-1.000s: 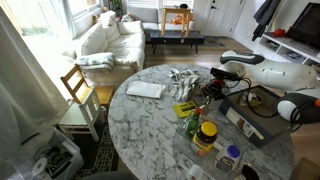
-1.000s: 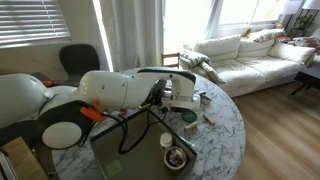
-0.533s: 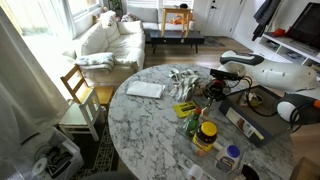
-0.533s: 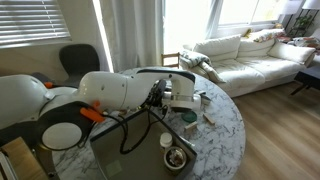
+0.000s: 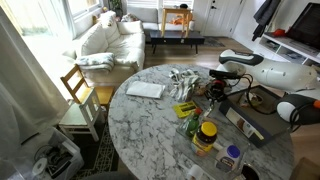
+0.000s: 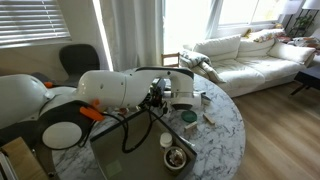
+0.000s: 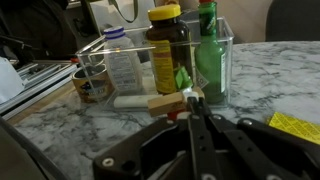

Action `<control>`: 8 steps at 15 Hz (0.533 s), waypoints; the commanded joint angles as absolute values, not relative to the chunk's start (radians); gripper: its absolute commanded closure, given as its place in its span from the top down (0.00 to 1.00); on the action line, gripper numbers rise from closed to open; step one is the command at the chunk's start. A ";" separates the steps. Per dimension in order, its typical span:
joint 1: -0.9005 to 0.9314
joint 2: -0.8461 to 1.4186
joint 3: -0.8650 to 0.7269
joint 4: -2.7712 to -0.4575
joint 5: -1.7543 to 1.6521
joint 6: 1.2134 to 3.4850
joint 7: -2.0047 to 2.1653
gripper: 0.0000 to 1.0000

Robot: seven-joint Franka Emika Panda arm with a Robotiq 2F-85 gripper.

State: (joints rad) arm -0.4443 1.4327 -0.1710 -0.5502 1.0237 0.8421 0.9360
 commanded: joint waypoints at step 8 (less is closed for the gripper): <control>-0.460 1.425 -0.116 -0.564 0.953 0.923 1.008 0.00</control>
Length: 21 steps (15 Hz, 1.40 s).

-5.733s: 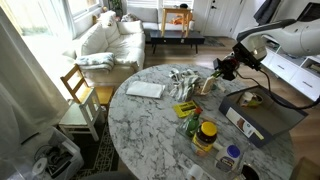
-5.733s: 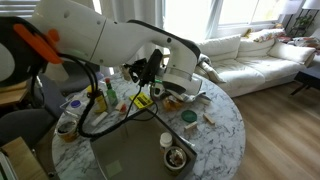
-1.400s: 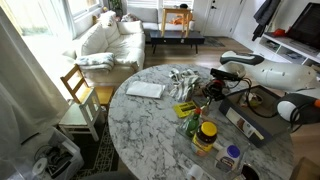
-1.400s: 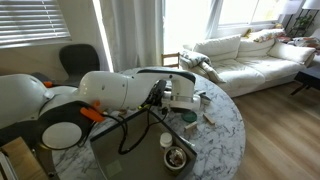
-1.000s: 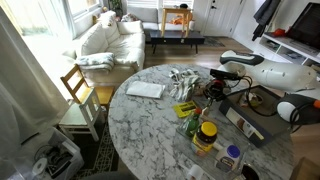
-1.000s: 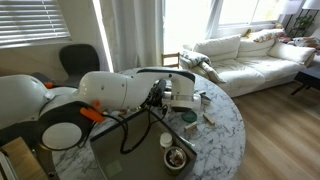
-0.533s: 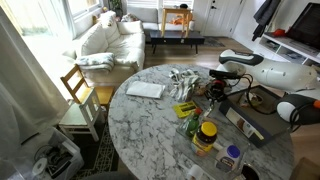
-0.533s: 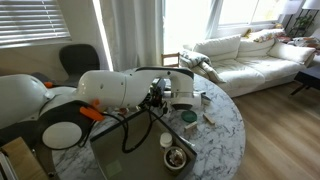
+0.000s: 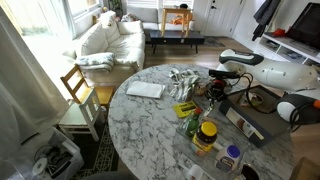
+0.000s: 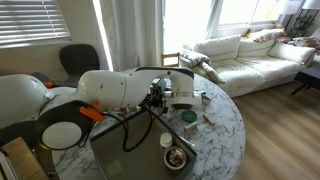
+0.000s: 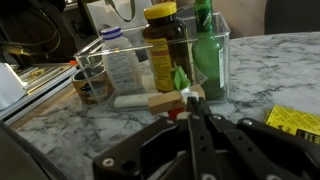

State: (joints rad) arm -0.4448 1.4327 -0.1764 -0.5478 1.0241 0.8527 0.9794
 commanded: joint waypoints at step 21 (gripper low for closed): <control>-0.475 1.456 -0.011 -0.499 0.835 1.081 1.065 1.00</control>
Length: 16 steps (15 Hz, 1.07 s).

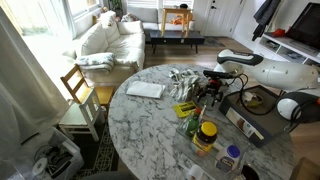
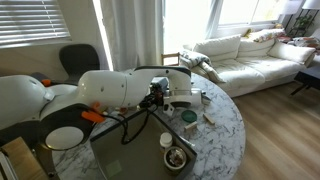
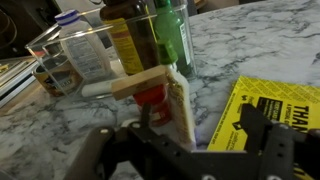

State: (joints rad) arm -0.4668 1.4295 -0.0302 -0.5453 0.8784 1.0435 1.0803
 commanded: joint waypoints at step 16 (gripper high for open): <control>-0.445 1.341 -0.100 -0.526 0.745 1.137 1.170 1.00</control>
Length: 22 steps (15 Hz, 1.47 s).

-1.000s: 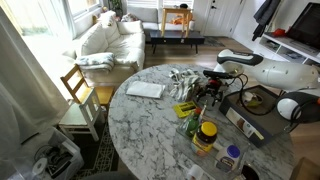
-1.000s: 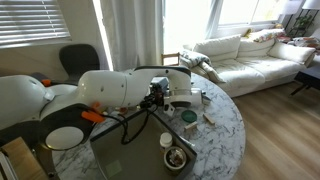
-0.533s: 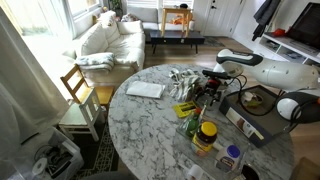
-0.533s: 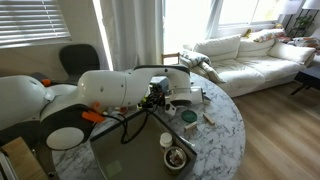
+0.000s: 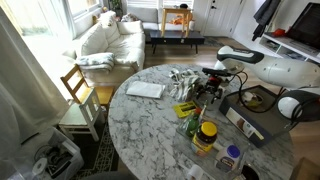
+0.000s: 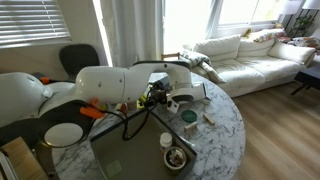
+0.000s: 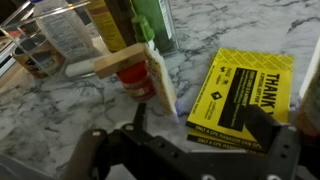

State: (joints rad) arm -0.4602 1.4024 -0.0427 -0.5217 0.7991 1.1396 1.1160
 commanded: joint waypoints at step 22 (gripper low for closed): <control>-0.359 1.094 -0.002 -0.462 0.311 1.192 0.601 1.00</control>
